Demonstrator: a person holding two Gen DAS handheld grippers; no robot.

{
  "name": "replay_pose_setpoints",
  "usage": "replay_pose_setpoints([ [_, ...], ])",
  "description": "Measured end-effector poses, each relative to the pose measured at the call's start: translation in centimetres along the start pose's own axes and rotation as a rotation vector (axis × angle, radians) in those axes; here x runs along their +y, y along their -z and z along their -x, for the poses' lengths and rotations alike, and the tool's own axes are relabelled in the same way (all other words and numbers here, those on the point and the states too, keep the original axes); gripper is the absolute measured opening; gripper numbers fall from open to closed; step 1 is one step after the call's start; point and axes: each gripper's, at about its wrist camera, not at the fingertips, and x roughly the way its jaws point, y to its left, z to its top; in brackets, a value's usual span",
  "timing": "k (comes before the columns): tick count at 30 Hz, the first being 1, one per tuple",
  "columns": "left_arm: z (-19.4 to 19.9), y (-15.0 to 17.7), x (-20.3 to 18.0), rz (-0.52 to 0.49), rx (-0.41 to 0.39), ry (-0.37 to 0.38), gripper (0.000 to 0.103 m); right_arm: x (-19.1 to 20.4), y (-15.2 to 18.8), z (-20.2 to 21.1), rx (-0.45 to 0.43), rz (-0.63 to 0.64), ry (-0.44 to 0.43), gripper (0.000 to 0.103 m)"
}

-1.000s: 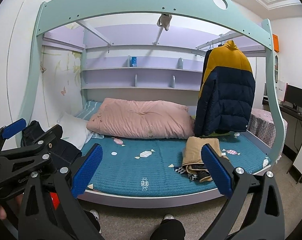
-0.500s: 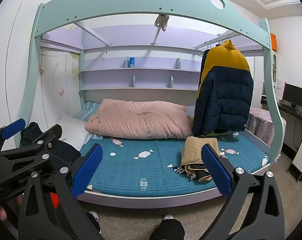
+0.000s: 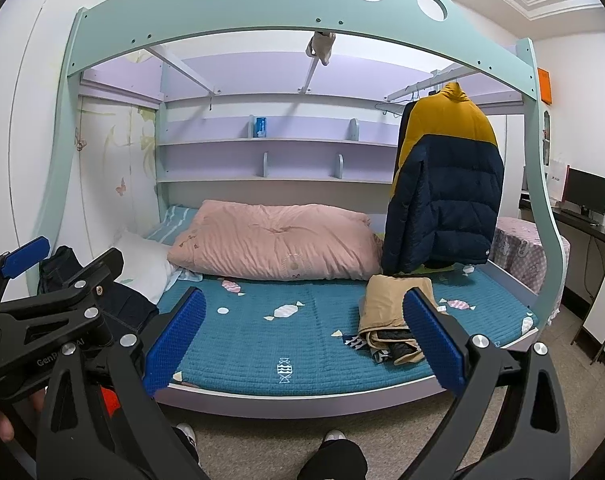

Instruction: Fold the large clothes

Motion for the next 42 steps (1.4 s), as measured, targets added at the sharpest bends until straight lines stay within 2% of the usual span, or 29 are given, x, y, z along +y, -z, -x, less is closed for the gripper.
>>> replay_pose_setpoints([
  [42,-0.01,-0.82,0.12,-0.008,-0.011,0.008,0.098,0.01,0.09,0.50,-0.004,-0.004,0.016,0.096],
])
